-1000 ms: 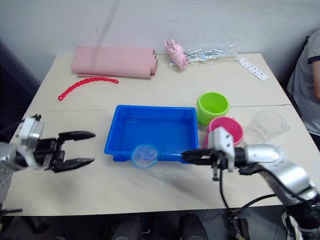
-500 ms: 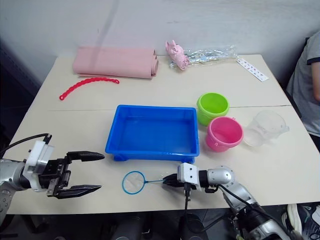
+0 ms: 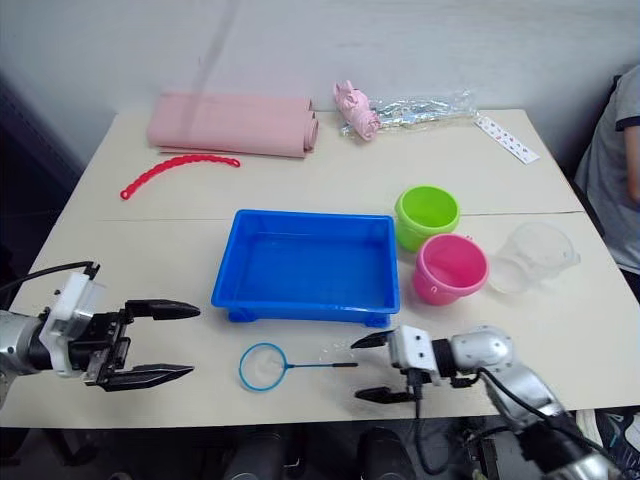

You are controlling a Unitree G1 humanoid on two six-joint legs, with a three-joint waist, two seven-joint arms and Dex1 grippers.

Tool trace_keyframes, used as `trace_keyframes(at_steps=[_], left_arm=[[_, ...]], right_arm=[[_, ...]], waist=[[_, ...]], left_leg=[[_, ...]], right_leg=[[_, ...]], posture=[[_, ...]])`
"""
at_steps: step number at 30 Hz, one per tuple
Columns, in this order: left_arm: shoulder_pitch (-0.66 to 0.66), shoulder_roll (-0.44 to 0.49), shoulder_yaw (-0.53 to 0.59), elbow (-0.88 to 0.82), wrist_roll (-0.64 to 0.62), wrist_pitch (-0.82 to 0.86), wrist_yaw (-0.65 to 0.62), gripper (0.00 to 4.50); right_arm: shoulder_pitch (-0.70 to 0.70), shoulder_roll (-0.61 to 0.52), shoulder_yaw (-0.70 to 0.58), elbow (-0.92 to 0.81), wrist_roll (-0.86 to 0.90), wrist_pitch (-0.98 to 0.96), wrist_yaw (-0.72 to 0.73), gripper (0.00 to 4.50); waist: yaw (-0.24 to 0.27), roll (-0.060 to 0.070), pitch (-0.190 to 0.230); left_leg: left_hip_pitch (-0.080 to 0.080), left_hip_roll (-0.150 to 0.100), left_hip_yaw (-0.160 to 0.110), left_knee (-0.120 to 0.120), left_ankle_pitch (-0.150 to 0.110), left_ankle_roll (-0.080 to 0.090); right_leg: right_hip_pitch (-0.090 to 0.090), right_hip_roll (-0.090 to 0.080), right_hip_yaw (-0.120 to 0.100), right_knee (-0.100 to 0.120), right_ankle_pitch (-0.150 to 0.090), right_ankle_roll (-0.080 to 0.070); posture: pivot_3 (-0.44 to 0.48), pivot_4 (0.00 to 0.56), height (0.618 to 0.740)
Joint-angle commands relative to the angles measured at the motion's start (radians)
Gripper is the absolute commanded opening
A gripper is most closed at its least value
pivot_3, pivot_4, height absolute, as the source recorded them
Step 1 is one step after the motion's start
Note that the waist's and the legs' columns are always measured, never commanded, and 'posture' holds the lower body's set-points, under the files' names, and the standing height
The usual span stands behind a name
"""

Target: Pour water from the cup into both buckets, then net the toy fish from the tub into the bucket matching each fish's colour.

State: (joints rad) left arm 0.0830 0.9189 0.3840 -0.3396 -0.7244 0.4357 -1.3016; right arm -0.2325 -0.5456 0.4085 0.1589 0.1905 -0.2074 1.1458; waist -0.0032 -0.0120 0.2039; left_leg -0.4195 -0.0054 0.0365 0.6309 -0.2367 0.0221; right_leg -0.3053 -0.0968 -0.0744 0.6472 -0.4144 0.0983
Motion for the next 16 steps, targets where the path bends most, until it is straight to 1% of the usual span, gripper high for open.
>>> trace_keyframes(at_steps=[1,4,6,7,9,12,16], left_arm=[[0.080,0.001,0.064,0.031,0.141,-0.134,0.032,4.50],[0.097,-0.007,0.102,0.073,0.200,-0.184,0.069,4.50],[0.101,-0.013,0.135,0.093,0.205,-0.187,0.095,4.50],[0.106,-0.022,0.154,0.098,0.207,-0.188,0.120,4.50],[0.113,-0.034,0.171,0.112,0.228,-0.212,0.149,4.50],[0.114,-0.044,0.158,0.175,0.264,-0.262,0.154,4.50],[0.078,-0.052,0.134,0.245,0.277,-0.310,0.149,4.50]], right_arm=[[0.186,-0.336,-0.297,-0.313,0.246,0.099,0.189,4.46],[0.241,-0.414,-0.459,-0.323,0.285,0.119,0.206,4.46],[0.283,-0.457,-0.565,-0.326,0.307,0.132,0.207,4.46],[0.317,-0.481,-0.654,-0.327,0.324,0.148,0.209,4.46],[0.363,-0.506,-0.766,-0.333,0.342,0.168,0.212,4.46],[0.382,-0.528,-0.842,-0.285,0.292,0.141,0.208,4.46],[0.348,-0.515,-0.847,-0.252,0.287,0.148,0.195,4.46]], waist=[[0.003,0.001,0.000],[0.002,0.000,0.000],[0.001,0.000,0.000],[0.003,0.000,0.000],[0.005,0.000,0.000],[0.004,0.000,0.000],[0.002,0.000,0.000]], left_leg=[[0.000,0.000,0.000,0.000,0.000,0.000],[0.000,0.000,0.000,-0.001,-0.001,0.000],[0.000,0.000,0.000,-0.001,-0.001,0.000],[0.000,0.000,0.001,-0.001,-0.001,0.000],[0.000,0.000,0.001,-0.001,-0.001,0.001],[0.000,0.000,0.001,-0.001,-0.002,0.001],[0.000,0.000,0.001,0.000,-0.002,0.001]], right_leg=[[0.000,-0.001,0.000,-0.001,0.000,0.000],[0.001,0.000,0.000,-0.002,0.000,0.000],[0.001,0.000,0.000,-0.002,0.000,0.000],[0.001,0.000,-0.001,-0.002,0.000,0.000],[0.001,0.000,-0.001,-0.002,0.000,0.000],[0.002,0.000,-0.001,-0.003,0.000,0.000],[0.002,0.000,-0.001,-0.002,0.000,0.000]], posture=[[0.000,0.150,0.740],[0.000,0.150,0.740],[0.000,0.150,0.740],[0.000,0.150,0.740],[0.000,0.150,0.740],[0.000,0.150,0.740],[0.000,0.150,0.740]])
